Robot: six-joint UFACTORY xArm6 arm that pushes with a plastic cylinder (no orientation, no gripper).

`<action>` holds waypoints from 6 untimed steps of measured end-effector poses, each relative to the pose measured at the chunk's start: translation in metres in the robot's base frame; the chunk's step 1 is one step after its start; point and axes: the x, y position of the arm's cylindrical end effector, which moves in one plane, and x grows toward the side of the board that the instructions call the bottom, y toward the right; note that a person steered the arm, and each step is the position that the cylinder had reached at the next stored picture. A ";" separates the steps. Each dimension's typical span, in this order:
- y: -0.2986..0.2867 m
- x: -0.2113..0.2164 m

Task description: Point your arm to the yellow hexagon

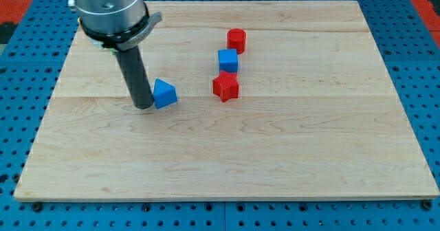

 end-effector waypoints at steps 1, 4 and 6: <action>0.000 -0.024; 0.007 -0.119; -0.022 -0.264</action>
